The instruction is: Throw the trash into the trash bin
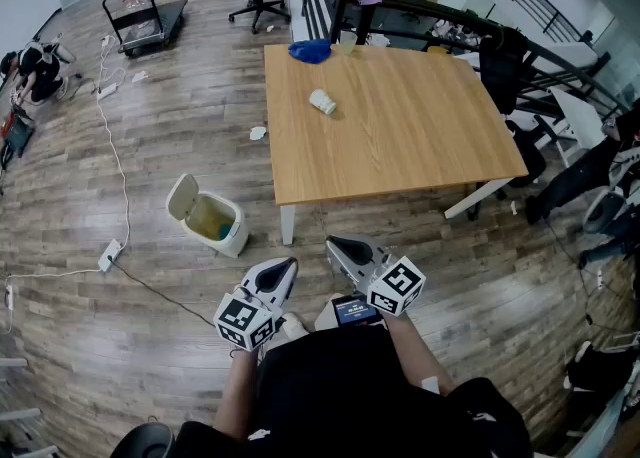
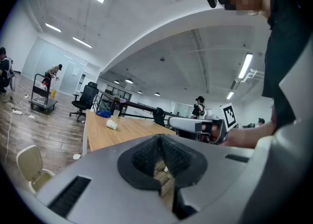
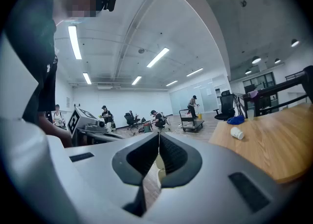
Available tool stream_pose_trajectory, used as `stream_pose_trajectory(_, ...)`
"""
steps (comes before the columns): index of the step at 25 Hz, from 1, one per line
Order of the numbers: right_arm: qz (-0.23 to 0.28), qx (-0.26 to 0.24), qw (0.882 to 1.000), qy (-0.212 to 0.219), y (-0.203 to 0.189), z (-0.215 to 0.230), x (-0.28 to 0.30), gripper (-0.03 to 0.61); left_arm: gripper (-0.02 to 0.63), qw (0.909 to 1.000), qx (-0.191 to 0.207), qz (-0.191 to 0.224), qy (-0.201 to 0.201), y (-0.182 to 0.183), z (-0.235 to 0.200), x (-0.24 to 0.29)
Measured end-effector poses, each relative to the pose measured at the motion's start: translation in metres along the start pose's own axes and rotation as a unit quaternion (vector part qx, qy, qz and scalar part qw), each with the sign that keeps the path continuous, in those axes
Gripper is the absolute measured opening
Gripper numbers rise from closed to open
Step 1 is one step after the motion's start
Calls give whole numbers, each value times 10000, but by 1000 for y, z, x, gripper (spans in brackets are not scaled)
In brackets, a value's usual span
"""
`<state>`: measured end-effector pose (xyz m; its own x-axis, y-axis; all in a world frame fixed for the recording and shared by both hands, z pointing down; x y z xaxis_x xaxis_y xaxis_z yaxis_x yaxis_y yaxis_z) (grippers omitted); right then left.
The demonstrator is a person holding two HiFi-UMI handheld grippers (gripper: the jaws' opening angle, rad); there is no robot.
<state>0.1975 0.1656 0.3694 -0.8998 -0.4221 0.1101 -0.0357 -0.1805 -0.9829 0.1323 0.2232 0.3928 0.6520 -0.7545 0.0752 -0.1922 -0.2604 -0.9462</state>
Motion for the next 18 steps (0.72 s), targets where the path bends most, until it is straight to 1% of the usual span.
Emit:
stream_pose_trajectory(3, -60, 101, 9999, -90, -7, 20, 7, -2, 8, 9999, -63, -3, 85, -5, -17, 9)
stream_pose_trajectory(7, 11, 237, 9995, -214, -4, 56, 29, -2, 8, 10000, -73, 12, 31, 7, -42, 31)
stream_pose_trajectory(12, -73, 374, 9992, -110, -3, 104, 71, -2, 8, 9997, -155, -184, 94, 16, -83, 69)
stream_pose_trajectory(18, -105, 590, 9982, 32, 6, 180, 118, -2, 8, 9991, -73, -413, 113, 46, -138, 139)
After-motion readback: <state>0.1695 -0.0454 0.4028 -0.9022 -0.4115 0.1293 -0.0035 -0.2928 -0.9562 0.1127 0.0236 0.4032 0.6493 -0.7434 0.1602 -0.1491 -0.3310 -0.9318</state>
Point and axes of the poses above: the fingertips, and each gripper's own axes: x forward along the fingers, z to its right, y out of its top, the point moved 1 cm from there along -x, backward along the fingers, and after that the axes turned 7 degrees about -y, right-handed, at the moved point
